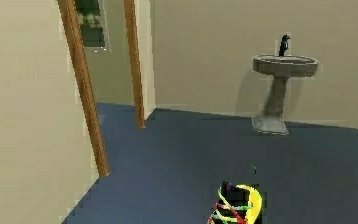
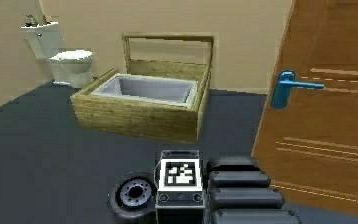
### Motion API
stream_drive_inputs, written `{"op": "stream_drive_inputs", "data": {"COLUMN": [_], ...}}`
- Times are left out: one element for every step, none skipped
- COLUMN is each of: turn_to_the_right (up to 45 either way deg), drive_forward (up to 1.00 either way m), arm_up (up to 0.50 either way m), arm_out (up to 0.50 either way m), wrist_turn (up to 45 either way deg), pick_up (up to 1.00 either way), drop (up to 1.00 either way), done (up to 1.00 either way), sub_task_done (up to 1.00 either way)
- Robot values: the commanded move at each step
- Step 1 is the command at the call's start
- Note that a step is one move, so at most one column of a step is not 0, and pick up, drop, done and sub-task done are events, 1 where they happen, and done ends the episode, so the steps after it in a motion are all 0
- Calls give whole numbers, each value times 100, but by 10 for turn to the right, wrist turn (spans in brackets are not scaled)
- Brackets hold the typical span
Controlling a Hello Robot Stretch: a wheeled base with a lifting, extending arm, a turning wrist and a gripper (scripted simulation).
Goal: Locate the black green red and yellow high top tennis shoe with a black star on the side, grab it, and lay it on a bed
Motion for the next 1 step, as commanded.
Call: {"op": "stream_drive_inputs", "data": {"turn_to_the_right": [0], "drive_forward": [100], "arm_up": [0], "arm_out": [0], "wrist_turn": [0], "pick_up": [0], "drop": [0], "done": [0], "sub_task_done": [0]}}
